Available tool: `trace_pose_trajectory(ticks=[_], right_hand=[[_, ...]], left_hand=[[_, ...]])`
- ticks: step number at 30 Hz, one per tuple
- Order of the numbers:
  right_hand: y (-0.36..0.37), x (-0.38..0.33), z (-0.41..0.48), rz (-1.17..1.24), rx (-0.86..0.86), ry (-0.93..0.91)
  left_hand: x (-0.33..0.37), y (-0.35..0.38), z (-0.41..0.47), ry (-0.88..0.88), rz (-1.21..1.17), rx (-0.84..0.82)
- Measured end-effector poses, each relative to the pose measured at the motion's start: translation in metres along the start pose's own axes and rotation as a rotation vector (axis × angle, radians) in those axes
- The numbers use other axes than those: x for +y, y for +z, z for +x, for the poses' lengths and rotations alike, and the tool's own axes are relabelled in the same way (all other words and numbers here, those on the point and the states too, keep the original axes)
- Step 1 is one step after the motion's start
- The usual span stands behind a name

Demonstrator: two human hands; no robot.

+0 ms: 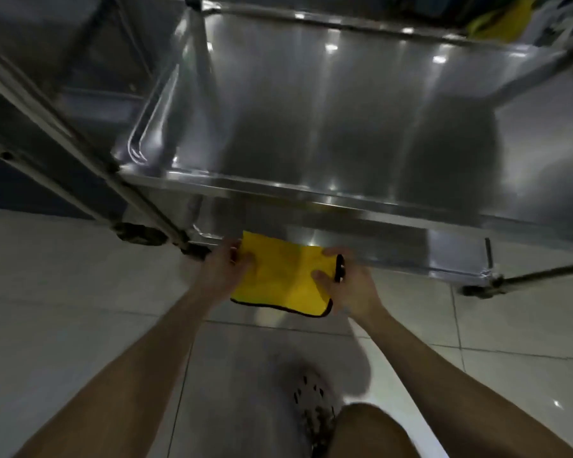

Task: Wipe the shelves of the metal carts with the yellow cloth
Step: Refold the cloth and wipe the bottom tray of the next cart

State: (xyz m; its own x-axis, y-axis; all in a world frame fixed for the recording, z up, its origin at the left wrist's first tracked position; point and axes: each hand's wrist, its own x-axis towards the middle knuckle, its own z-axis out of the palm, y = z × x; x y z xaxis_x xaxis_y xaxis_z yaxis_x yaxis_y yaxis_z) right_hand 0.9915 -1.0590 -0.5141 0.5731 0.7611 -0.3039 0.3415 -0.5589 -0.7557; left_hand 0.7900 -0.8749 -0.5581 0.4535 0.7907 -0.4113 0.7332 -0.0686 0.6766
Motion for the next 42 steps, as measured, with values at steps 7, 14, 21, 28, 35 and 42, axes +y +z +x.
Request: trace_pose_trajectory(ticks=[7,14,21,28,35,42], right_hand=[[0.025,0.076,0.125,-0.051,0.206,-0.087],[0.109,0.132,0.169,-0.71,0.094,-0.018],[0.137,0.096,0.184,-0.705,0.137,-0.108],[0.184,0.085,0.191,-0.811,0.02,-0.1],[0.233,0.058,0.231,-0.783,0.068,-0.248],[0.219,0.017,0.326,-0.824,0.108,-0.201]], left_hand=[[0.004,0.053,0.124,0.222,-0.036,0.095],[-0.08,0.062,0.136,0.326,-0.139,0.233],[-0.159,-0.023,0.106,-0.025,-0.173,0.506],[-0.144,-0.079,0.14,0.158,-0.458,0.597],[-0.129,-0.07,0.169,0.242,-0.7,0.677],[-0.132,-0.065,0.176,0.34,-0.643,0.73]])
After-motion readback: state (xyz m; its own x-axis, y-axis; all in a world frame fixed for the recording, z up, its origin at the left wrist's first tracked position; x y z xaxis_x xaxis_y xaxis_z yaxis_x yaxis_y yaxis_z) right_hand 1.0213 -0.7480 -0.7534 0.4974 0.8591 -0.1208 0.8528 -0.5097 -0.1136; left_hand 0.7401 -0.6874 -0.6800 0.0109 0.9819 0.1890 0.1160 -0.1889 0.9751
